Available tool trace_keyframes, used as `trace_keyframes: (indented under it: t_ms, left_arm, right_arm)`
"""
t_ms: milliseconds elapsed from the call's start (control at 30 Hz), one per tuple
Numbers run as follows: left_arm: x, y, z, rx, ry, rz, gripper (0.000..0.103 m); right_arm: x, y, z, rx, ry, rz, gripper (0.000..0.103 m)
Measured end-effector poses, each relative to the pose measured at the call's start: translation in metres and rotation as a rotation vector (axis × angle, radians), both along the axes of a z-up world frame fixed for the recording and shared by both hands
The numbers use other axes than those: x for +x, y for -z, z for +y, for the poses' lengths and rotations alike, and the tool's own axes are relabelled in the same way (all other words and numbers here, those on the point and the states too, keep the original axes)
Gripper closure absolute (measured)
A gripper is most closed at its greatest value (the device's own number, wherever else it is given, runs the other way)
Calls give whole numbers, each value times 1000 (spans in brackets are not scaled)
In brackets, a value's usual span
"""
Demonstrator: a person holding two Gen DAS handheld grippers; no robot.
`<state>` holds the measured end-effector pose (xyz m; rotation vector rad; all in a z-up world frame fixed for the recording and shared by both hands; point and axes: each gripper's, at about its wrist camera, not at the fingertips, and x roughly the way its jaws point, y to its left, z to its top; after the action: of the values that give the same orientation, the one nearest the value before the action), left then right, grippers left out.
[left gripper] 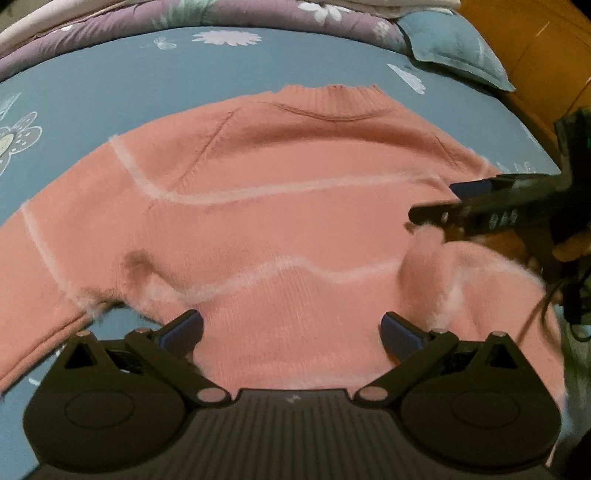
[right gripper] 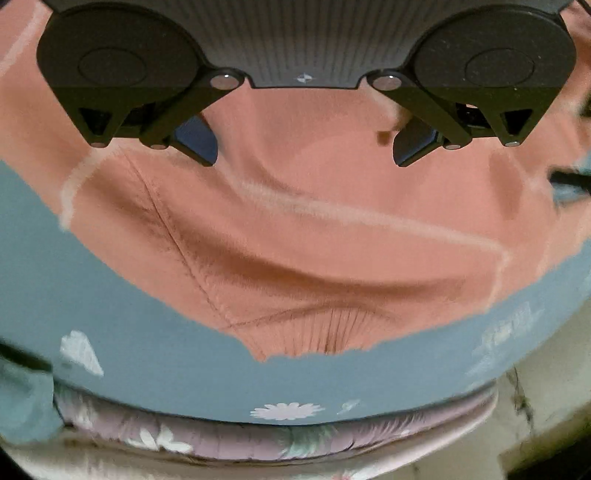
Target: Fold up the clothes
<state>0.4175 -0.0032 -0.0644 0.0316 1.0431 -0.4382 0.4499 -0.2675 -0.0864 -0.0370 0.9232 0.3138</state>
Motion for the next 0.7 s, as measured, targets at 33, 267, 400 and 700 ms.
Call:
trace_keyframes:
  t_ms: [33,267,400,700]
  left_arm:
    - [3,-4,1,-14,-2,1,1]
    - [46,-24,-15,-75,4,-115,1]
    - [60,11,-20,-97,2,8,1]
    - [46,17,-24,-47,33,-32,1]
  right_arm:
    - [-4,1,4,-34,4,-5,0]
    - [4,-20,5,-47,12,16,0]
    - [21,-62,-5,3,-5,-108,5]
    - [115,-64,-21,-103,24,-92,38]
